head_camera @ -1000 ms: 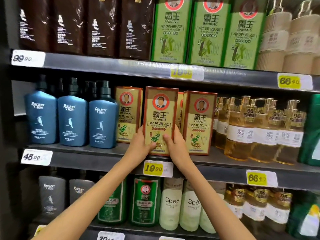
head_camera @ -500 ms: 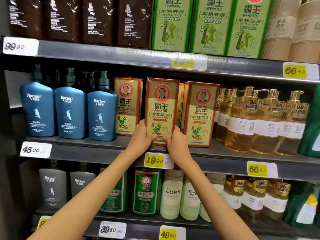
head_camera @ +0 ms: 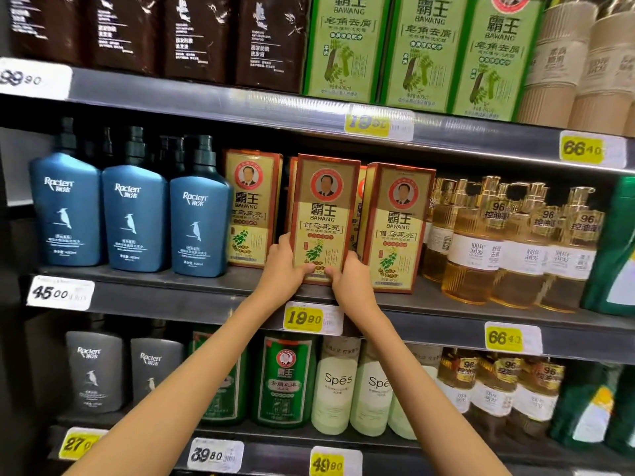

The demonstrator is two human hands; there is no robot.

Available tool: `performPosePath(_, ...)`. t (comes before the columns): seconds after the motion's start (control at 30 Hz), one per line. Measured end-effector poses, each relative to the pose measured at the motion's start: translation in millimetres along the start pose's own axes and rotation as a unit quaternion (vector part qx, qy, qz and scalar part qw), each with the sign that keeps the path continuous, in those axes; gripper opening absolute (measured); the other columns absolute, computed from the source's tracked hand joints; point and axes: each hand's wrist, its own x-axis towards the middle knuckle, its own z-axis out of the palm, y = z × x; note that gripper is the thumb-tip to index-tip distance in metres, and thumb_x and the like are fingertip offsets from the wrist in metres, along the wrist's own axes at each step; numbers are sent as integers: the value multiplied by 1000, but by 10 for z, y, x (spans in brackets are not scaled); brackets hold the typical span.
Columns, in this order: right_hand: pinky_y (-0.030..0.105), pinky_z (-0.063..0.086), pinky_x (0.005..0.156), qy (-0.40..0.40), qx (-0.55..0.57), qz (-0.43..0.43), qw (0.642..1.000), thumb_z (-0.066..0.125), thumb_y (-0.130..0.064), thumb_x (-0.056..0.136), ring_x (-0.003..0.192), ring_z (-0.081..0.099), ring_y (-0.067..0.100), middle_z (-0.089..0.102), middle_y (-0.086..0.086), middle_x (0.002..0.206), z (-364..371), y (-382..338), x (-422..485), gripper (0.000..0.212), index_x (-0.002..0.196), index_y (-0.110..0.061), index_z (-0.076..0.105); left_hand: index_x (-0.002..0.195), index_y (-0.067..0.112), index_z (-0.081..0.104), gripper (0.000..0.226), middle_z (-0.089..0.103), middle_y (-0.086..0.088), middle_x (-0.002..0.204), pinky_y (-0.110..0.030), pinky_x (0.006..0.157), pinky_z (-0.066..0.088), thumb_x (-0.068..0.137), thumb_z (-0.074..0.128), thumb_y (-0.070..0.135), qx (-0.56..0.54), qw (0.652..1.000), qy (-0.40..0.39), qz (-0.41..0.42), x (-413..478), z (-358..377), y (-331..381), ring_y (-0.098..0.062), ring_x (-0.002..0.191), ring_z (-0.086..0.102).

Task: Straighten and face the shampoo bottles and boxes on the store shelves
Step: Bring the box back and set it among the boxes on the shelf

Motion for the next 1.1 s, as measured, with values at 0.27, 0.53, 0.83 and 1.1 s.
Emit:
performPosePath(0.27,7,30,72,25,33,-51,998,57,-11,93,109,58,27,63,19,119,-10,56,-71,28,116,4,54,139,5,29,61,46,-16,134,-39,108,34,86,60,5,-26,999,12,-19,-29,-6,-12,-25,125,43)
performPosePath(0.53,8,34,69,35,30,-70,996,59,-11,92,105,61,27,64,19,115,16,106,-42,27,114,5,54,138,3,21,56,41,-16,137,-39,110,31,92,53,7,-33,998,-51,-22,-17,-85,-50,-25,129,38)
performPosePath(0.83,15,37,72,56,-1,-101,993,56,-17,94,108,59,29,61,19,119,80,140,-76,37,122,6,49,141,9,19,59,41,-12,138,-32,106,31,92,51,5,-78,994,-71,-31,-24,-127,-66,-22,128,40)
performPosePath(1.1,12,36,80,84,7,-100,991,56,-20,94,107,60,26,65,16,116,9,87,-237,37,125,1,54,136,6,30,53,49,-9,133,-21,92,34,89,56,6,-78,996,-36,5,-87,-122,-21,-9,113,44)
